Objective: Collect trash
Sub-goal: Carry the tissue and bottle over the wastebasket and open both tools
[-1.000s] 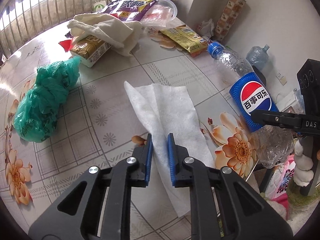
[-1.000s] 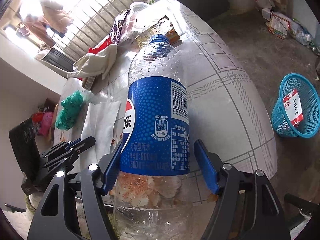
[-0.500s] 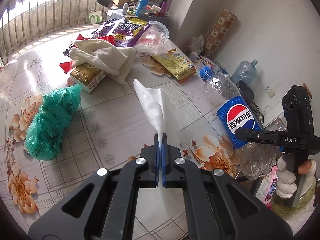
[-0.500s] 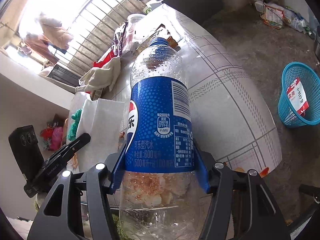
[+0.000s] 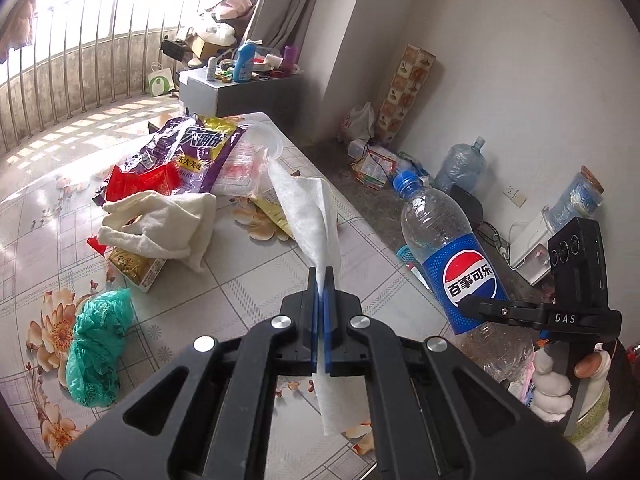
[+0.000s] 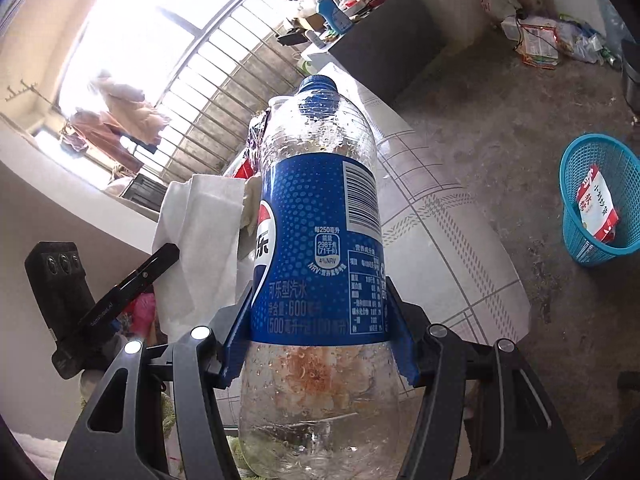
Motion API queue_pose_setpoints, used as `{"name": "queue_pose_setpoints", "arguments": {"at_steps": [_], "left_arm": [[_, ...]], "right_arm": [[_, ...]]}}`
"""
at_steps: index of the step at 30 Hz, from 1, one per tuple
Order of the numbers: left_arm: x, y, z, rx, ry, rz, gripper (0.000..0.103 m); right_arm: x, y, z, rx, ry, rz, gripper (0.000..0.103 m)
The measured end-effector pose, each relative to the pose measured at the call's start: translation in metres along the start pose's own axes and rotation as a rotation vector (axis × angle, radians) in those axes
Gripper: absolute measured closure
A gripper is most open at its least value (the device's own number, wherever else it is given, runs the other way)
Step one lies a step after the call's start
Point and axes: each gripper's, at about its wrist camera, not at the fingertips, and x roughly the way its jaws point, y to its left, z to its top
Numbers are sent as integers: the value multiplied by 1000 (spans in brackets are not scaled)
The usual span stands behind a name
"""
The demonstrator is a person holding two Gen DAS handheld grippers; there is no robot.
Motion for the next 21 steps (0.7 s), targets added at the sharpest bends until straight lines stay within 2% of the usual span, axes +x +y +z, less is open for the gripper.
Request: {"name": "queue_pose_setpoints", "arguments": {"at_steps": [7,13,17,21], "left_arm": [[45,-64,46,115,20,-104,103],[110,-138,81,239,90,-212,103],[178,-186,93,279,203,-288,103],[252,-234,90,351,306,-301,103]], "right_arm": [[-55,-45,15,92,-156,-30,45],[-106,-121,22,267,-297,-143,45],[-115,-178,18,415,-318,-207,45],[-104,-234,13,570,-290,-202,45]]}}
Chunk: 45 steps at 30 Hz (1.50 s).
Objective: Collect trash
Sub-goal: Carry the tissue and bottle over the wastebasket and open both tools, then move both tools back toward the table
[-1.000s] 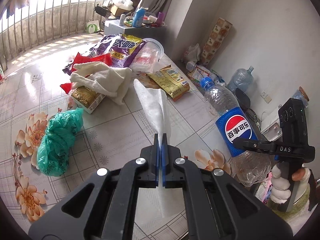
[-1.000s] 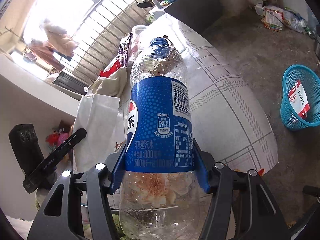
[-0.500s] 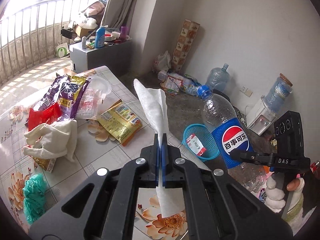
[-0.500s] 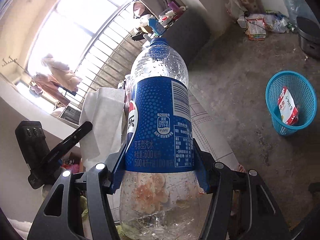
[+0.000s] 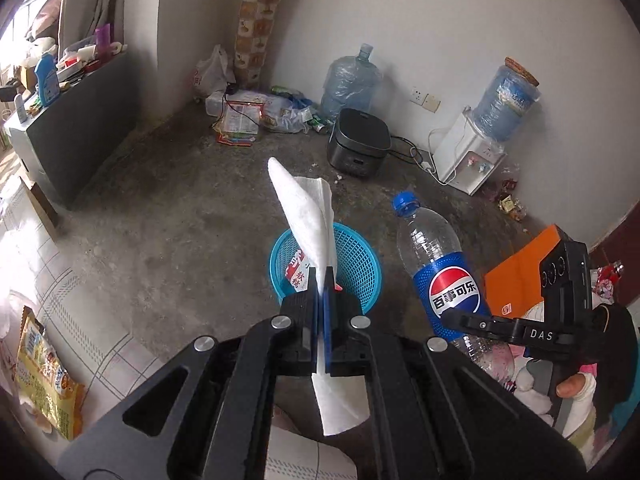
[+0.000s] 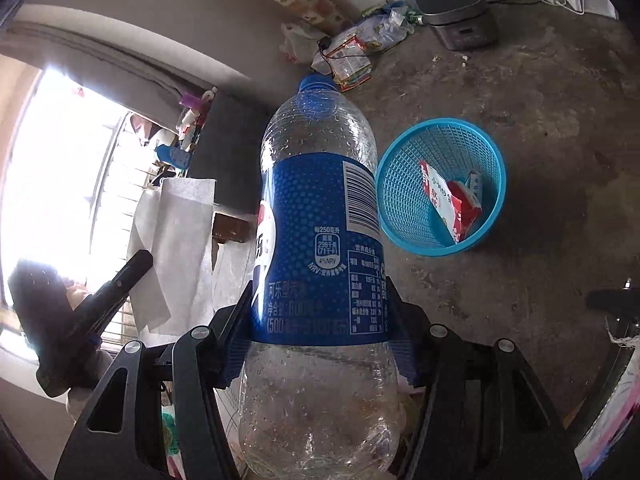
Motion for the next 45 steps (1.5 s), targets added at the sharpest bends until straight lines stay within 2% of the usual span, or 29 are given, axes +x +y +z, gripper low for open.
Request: {"name": "queue_pose_setpoints", "arguments": {"at_steps": [4,5,7,8,10,13,17,22,24,26,30,34,35,39,42,45], "left_arm": [[75,-13,27,29,82,-12,103],[91,-16,34,35,93,-18,99],[127,-16,47,24,133,-32,70],[142,-13,53,5,144,-41,49],[154,-8,58,-17,109,-26,49],[153,-2,56,-42,81,2,49],[131,7,46,-34,40,-4,47],[84,10,28,-4,-5,1,44],[61,11,21,6,-35,1,39],[29,12,14,7,-83,2,35],[-37,17,-3,-9,-199,18,20],[-111,31,-27,-54,-323,39,17],[-129,36,-35,-74,-357,56,13],[-201,58,-75,-130,-489,162,9],[-250,79,-113,-197,-555,267,9],[-292,96,-154,-258,-596,380,9]], "right_arm": [[30,-29,25,99,36,0,44],[40,-36,36,125,44,5,44],[59,-50,55,174,48,25,38],[72,-58,68,191,46,35,29],[89,-77,88,228,25,-13,28],[101,-97,100,280,0,-60,28],[102,-95,95,255,-12,-46,29],[93,-80,71,173,-15,-88,29],[83,-68,63,126,-38,-107,28],[71,-51,54,57,-67,-127,29],[41,1,36,-137,-149,-165,28],[17,55,13,-326,-216,-193,26],[9,72,5,-380,-241,-197,21],[-17,126,-29,-586,-340,-169,7],[-27,156,-56,-715,-418,-167,7],[-28,179,-83,-803,-434,-120,7]]}}
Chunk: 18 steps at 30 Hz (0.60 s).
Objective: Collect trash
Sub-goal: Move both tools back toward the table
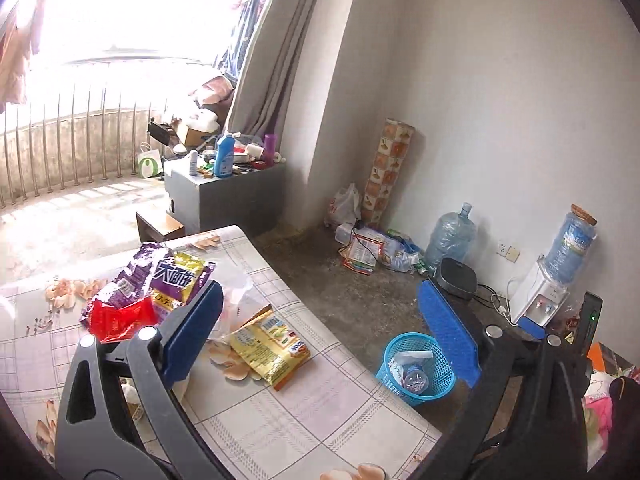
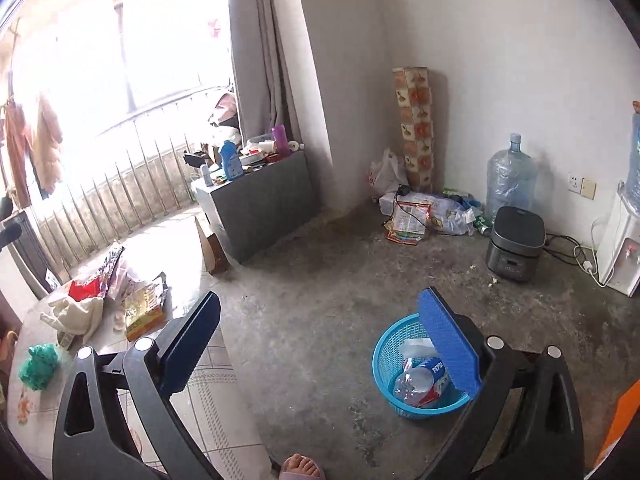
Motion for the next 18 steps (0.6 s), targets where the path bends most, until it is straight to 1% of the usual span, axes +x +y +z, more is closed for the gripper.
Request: {"name": "queue_pose_setpoints", "arguments": {"at_steps": [2,3,6,10,11,13,14,16,17,18], "left_arm": [[-28,24,-6,-8,-17,96,9],[-41,37,-10,-16,-17,146,9],[-75,71,-27,-69,-2,244,9],[-108,107,-59,-157,35,333,9],[-114,116,-67,-175,45,351,9],[-120,132,-82,-215,69,377,9],[-120,140,-88,-235,83,384,9],[-122,154,-99,-271,99,389,18],[-121,162,-104,-286,106,391,29],[-119,170,-106,-305,120,398,35]], "right_arm": [[0,16,-1,-5,14,54,7],[1,23,-2,8,33,98,7],[9,52,-10,55,119,261,7],[25,97,-23,65,249,433,7],[27,115,-29,65,285,482,7],[33,139,-36,66,346,559,10],[34,153,-42,63,380,596,13],[37,175,-48,66,435,654,18],[40,188,-52,66,469,683,22],[42,199,-54,64,496,703,25]]}}
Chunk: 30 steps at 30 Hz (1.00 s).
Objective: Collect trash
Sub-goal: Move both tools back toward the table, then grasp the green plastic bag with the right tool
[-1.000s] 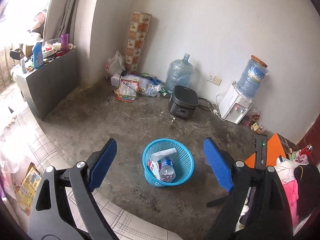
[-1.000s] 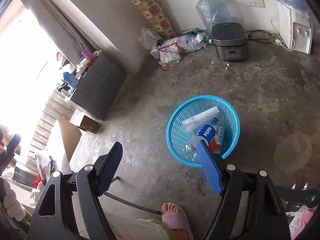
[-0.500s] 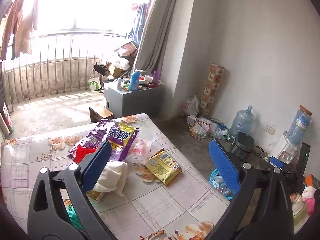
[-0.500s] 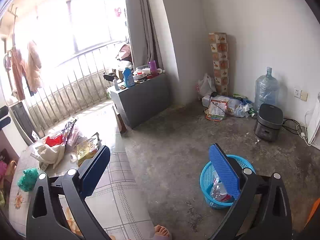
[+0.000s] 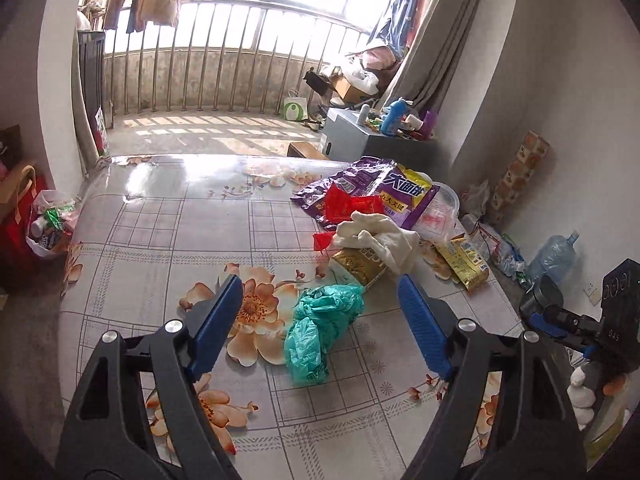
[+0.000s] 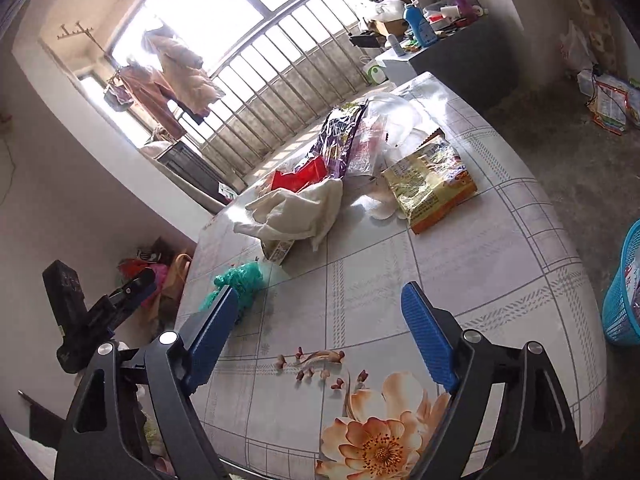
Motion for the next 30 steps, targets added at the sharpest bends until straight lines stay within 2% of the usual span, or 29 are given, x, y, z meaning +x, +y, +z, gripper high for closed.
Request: {"name": "queue_pose_setpoints", "arguments": {"at_steps": [1,3,4,8,13,19,23,30], "left_arm": [[10,7,-2,-22,23,7,39],[27,22,-2,-52,61,7,53],[39,28,-3,-62,87,15,55],[85,48,-16,-84,221,12,78],[102,41,-39,-81,300,-77,84],[97,16,-57,-59,316,-180,84],[95,10,-54,-58,296,-201,84],[106,7,-50,-62,323,-222,84]], "right_arm": [[8,6,0,2,21,13,26],[21,16,0,5,57,36,29],[28,20,-1,9,73,49,30],[49,33,0,11,132,63,34],[68,39,-1,10,182,61,35],[98,38,4,35,237,75,35],[114,37,9,52,263,101,35],[153,39,12,72,345,151,34]]}}
